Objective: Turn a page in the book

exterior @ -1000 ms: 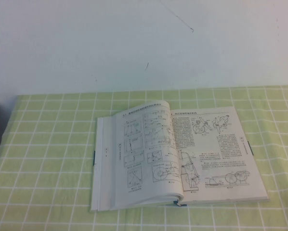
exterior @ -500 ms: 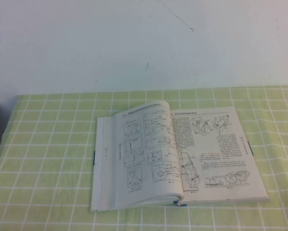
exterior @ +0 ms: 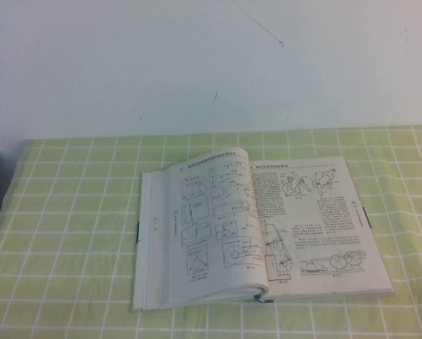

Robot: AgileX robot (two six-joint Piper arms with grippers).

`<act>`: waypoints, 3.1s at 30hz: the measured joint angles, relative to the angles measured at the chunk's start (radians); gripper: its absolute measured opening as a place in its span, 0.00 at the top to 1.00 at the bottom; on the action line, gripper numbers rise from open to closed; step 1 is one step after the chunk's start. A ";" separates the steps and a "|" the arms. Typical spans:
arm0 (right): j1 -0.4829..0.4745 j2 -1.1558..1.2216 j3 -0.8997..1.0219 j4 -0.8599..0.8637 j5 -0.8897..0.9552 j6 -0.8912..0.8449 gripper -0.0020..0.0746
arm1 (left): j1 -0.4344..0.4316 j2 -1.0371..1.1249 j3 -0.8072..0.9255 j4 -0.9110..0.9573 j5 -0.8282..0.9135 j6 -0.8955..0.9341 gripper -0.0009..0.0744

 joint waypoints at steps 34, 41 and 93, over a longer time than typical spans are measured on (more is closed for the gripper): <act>0.000 0.000 0.000 0.004 0.000 0.000 0.98 | 0.000 0.000 0.000 -0.104 0.000 0.000 0.99; 0.000 0.000 0.000 0.056 0.000 0.000 0.98 | 0.000 0.000 0.000 -0.108 0.000 0.000 0.99; 0.000 0.238 -0.162 1.074 -0.027 -0.666 0.98 | 0.000 0.092 -0.074 -1.169 -0.018 0.313 0.99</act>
